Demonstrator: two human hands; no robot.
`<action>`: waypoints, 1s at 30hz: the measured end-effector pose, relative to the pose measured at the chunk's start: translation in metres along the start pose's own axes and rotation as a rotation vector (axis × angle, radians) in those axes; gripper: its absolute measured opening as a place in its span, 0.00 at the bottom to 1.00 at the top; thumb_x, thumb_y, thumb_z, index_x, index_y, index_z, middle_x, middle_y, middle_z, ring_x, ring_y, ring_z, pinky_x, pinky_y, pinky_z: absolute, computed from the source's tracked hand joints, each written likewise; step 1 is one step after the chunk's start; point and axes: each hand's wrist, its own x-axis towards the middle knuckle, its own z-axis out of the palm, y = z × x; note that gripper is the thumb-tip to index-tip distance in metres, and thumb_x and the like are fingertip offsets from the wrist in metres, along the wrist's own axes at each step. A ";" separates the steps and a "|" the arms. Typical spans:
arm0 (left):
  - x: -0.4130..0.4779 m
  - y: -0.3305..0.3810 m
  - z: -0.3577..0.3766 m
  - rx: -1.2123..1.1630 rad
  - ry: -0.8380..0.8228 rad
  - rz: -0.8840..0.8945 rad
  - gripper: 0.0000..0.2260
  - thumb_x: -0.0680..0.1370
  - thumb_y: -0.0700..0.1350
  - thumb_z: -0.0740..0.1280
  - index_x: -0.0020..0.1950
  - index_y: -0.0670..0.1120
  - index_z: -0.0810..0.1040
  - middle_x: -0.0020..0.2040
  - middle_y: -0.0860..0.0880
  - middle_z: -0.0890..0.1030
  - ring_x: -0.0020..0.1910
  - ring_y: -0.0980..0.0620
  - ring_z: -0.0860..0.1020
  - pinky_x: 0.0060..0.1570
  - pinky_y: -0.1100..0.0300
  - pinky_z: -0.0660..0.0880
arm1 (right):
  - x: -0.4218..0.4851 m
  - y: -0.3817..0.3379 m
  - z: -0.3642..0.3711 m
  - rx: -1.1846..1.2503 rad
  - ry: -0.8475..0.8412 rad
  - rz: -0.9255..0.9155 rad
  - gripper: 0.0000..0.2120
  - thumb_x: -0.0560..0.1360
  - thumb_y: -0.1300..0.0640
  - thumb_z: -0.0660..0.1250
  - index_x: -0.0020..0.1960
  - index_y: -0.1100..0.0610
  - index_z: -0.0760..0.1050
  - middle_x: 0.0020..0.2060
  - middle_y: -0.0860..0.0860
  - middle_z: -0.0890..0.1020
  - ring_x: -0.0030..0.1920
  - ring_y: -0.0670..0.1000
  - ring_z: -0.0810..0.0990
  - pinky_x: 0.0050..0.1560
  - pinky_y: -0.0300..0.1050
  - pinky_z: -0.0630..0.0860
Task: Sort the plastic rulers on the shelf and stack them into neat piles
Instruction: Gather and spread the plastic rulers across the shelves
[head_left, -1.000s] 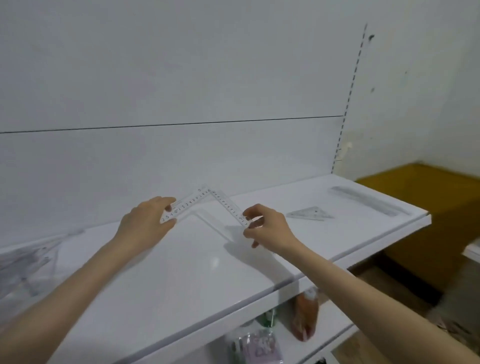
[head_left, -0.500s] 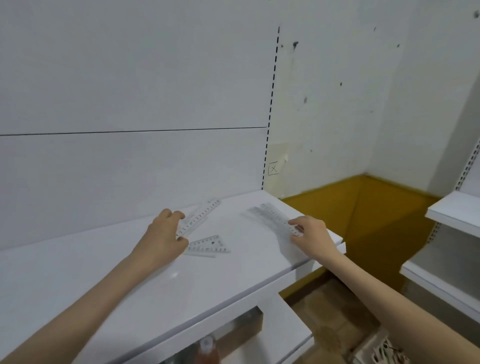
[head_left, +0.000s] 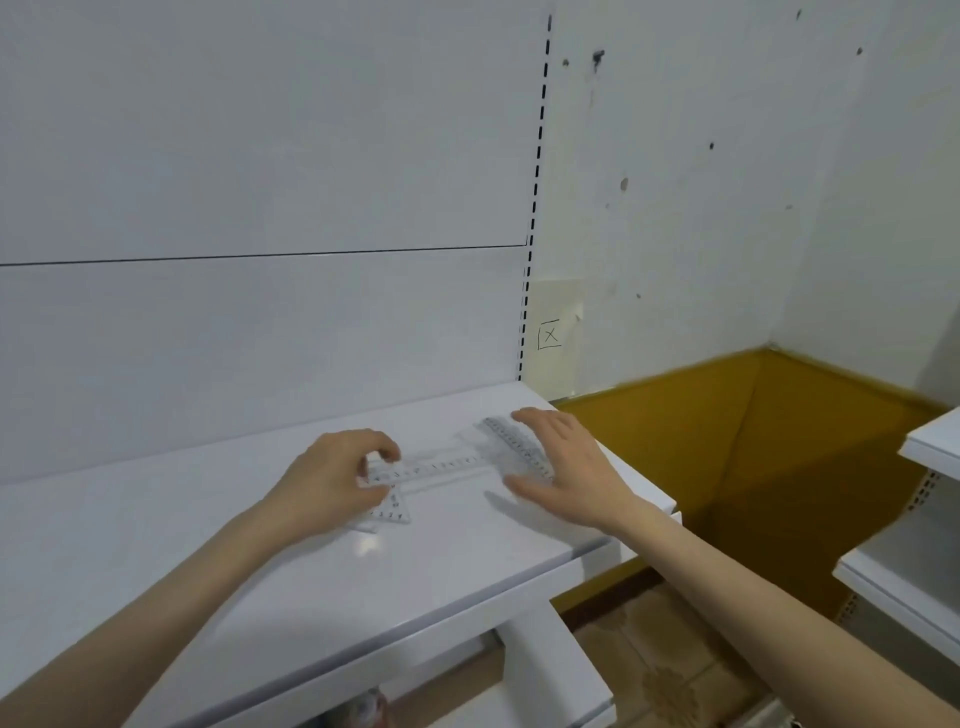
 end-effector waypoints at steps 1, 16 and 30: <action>0.002 0.007 0.002 -0.066 -0.042 0.067 0.14 0.70 0.40 0.72 0.47 0.57 0.76 0.43 0.61 0.77 0.43 0.57 0.75 0.41 0.65 0.69 | -0.001 -0.004 -0.003 -0.013 0.001 -0.101 0.29 0.73 0.43 0.66 0.70 0.53 0.66 0.69 0.49 0.70 0.69 0.50 0.65 0.68 0.41 0.56; 0.017 -0.001 0.020 0.246 0.434 0.248 0.10 0.64 0.41 0.66 0.44 0.44 0.80 0.50 0.46 0.80 0.55 0.46 0.66 0.48 0.46 0.73 | -0.010 0.069 0.001 0.036 -0.021 0.375 0.15 0.77 0.61 0.62 0.64 0.57 0.73 0.57 0.52 0.77 0.52 0.49 0.77 0.54 0.45 0.76; -0.012 -0.050 -0.005 0.342 0.186 0.008 0.09 0.75 0.43 0.66 0.55 0.47 0.77 0.59 0.51 0.76 0.63 0.49 0.67 0.57 0.57 0.65 | 0.006 0.037 -0.007 -0.099 -0.143 0.374 0.22 0.82 0.47 0.54 0.73 0.55 0.65 0.70 0.52 0.70 0.70 0.55 0.65 0.68 0.49 0.64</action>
